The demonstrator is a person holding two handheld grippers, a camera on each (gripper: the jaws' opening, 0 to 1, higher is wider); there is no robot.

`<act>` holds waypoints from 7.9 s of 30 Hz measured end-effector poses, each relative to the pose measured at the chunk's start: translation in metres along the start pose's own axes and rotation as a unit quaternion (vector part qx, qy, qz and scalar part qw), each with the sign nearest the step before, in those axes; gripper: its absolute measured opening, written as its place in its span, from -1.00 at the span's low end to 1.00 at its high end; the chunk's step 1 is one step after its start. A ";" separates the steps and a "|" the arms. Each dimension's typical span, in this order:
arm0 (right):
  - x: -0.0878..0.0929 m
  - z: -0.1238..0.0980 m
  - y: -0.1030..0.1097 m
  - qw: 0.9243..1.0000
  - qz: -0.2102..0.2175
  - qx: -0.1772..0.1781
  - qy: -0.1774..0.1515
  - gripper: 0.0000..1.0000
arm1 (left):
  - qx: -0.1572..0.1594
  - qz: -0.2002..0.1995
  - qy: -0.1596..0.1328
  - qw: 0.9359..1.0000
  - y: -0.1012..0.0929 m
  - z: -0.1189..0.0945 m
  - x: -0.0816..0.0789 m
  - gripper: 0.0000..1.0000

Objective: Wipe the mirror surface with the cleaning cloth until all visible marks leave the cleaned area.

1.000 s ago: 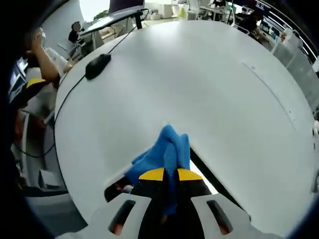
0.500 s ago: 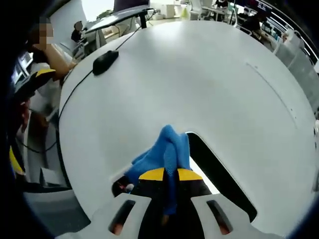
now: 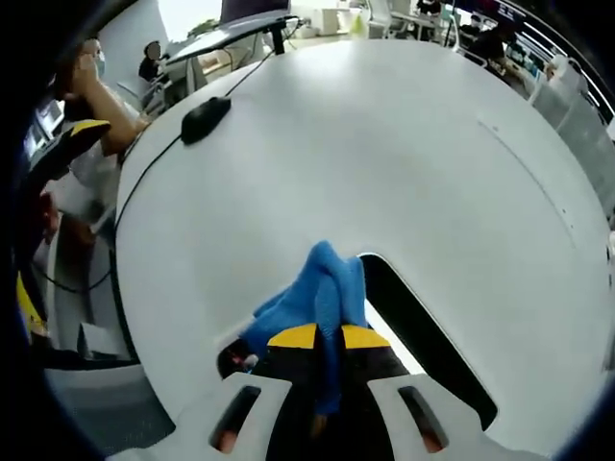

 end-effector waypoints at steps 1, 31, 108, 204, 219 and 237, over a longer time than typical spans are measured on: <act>0.000 0.000 0.000 1.000 0.000 0.000 -0.001 -0.95 | 0.000 -0.001 0.000 1.000 0.000 0.000 0.000 0.99; 0.019 -0.004 -0.013 1.000 -0.007 0.004 -0.003 -0.95 | -0.002 -0.026 0.010 1.000 -0.003 0.006 0.001 0.99; 0.140 -0.029 -0.102 0.999 0.039 0.006 0.015 -0.95 | 0.041 -0.016 0.024 0.999 -0.024 0.025 -0.001 0.99; 0.185 -0.037 -0.063 0.998 0.051 0.045 0.013 -0.94 | 0.043 -0.009 0.028 0.999 -0.032 0.026 0.007 0.99; 0.186 -0.036 -0.060 0.997 0.056 0.043 0.008 -0.94 | 0.042 -0.005 0.032 0.999 -0.033 0.027 0.006 0.99; 0.176 -0.035 -0.051 0.997 0.052 0.058 0.021 -0.94 | 0.047 -0.006 0.032 0.998 -0.036 0.029 0.008 0.99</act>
Point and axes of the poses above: the point that each gripper's makers call its tool centre point, and the gripper's own axes: z roughly forward along the fingers, y roughly to its left, x roughly out of its underside, the point moved 1 cm from there along -z, roughly backward along the fingers, and after that the axes turned 11 degrees about y, right-handed, at the moved point
